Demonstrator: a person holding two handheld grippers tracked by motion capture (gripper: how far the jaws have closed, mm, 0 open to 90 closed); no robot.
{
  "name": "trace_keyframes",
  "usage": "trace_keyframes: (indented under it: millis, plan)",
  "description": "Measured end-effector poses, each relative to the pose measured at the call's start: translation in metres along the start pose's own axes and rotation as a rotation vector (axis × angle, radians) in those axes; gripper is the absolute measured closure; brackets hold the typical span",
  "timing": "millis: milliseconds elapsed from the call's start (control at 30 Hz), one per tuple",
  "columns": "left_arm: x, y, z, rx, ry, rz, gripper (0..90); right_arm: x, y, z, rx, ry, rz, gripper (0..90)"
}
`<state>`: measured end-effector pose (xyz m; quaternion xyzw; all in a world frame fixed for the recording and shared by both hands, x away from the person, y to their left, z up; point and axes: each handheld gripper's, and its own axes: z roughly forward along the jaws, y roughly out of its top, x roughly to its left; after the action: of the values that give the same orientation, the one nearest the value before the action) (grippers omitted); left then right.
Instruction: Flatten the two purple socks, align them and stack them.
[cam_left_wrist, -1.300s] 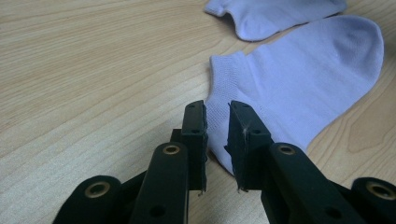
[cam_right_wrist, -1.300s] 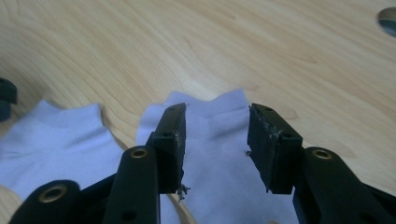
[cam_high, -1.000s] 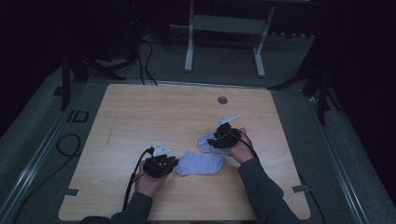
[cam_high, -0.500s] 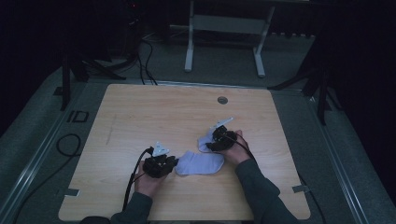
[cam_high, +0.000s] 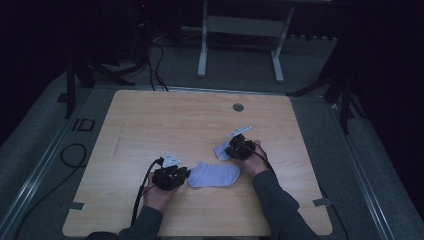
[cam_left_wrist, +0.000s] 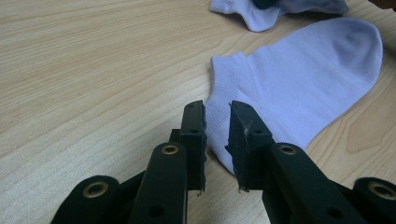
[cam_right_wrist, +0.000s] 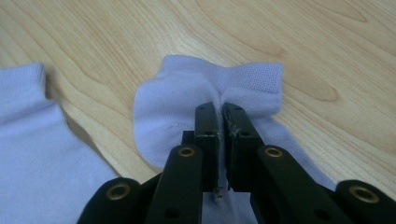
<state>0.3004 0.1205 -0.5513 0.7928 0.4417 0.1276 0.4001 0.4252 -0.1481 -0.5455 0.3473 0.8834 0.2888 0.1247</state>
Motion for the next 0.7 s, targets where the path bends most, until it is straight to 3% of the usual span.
trace_keyframes:
  millis: [167, 367, 400, 700]
  plan:
    - [0.001, 0.0, -0.001, -0.003, 0.002, -0.008, 75.6, -0.004, 0.002, -0.011, -0.04, 0.009, 0.033, 85.5]
    - [0.001, 0.0, -0.001, -0.002, 0.002, -0.004, 75.6, -0.004, 0.007, -0.031, -0.102, 0.021, 0.032, 85.5]
    - [0.001, 0.0, -0.001, -0.001, 0.002, -0.004, 75.6, -0.004, 0.008, -0.046, -0.144, 0.033, 0.034, 85.3]
    - [0.001, 0.0, -0.001, 0.0, 0.003, -0.001, 75.5, -0.003, 0.009, -0.081, -0.246, 0.071, 0.049, 85.1]
